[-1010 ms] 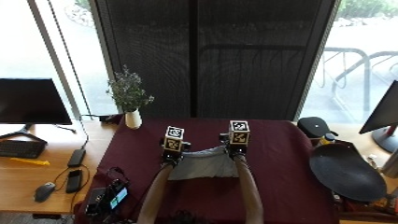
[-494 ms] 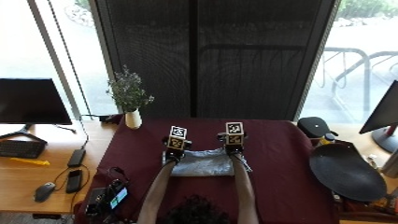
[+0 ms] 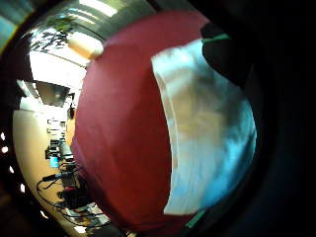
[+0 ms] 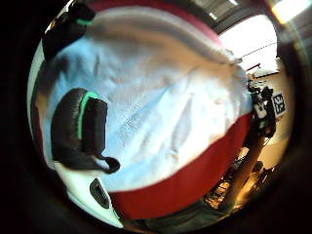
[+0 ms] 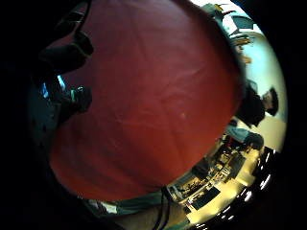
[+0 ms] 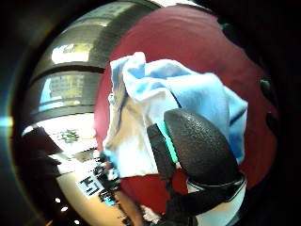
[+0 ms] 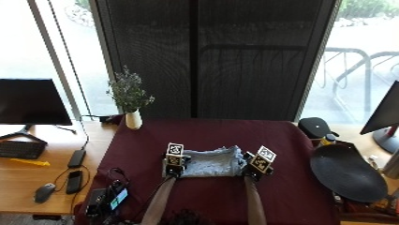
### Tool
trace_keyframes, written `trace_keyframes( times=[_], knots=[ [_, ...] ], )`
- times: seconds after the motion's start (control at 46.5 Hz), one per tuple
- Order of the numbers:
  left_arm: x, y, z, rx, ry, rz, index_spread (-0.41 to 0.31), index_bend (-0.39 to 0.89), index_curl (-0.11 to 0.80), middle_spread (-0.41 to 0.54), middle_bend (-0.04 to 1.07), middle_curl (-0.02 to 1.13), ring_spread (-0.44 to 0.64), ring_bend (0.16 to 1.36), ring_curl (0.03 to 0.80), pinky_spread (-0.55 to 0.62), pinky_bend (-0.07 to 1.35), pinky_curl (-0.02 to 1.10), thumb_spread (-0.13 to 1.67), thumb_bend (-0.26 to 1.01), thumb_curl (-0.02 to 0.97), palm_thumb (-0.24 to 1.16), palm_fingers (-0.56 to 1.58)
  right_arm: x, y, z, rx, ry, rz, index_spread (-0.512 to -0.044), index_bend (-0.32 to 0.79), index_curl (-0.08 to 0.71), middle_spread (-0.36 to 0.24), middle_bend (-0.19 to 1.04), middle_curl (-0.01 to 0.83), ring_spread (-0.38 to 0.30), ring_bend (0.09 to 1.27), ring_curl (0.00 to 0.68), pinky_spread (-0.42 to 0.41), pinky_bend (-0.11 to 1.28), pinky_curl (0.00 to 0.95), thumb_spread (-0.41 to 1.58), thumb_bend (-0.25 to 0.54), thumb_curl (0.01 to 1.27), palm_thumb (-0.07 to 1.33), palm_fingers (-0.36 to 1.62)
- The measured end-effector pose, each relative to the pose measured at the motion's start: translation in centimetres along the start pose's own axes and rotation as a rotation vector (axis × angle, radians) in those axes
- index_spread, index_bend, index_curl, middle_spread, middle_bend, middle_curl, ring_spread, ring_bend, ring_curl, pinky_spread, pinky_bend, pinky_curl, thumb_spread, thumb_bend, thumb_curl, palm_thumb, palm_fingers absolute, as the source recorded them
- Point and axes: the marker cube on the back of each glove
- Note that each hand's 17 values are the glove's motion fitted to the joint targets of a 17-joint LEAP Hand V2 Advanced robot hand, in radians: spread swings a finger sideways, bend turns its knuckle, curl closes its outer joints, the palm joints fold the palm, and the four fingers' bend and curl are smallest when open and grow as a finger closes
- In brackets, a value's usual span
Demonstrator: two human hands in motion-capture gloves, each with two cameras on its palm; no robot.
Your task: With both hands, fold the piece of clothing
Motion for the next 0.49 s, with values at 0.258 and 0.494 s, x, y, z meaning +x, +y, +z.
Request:
trace_keyframes(
  times=[0.258, 0.494],
  knots=[
    [0.8, 3.1, 1.8, -0.283, 0.198, -0.005, -0.128, 0.13, 0.375, -0.055, 0.15, 0.40, 0.11, 0.43, 0.360, 0.22, 0.39, 0.37, 1.45, -0.02, 0.209, 0.32, 0.37, -1.1, -0.4, 1.7, -0.065, -0.032, 0.013, -0.309, -0.06, 0.064, -0.008, 0.24, 0.344, -0.109, 0.88, 0.462, -0.157, 0.93, 0.418, 1.27, 0.041, 0.32, 0.58, 0.80],
    [0.5, 3.4, 0.3, -0.446, 0.186, 0.013, -0.112, 0.15, 0.372, -0.017, 0.18, 0.39, 0.19, 0.45, 0.352, 0.29, 0.41, 0.38, 1.53, -0.01, 0.182, 0.25, 0.34, -5.6, -1.6, -1.9, 0.307, -0.304, -0.141, -0.298, 0.12, 0.098, -0.067, 0.21, 0.377, -0.190, 0.82, 0.450, -0.284, 0.84, 0.385, 1.13, 0.166, 0.44, 0.95, 1.01]
  ],
)
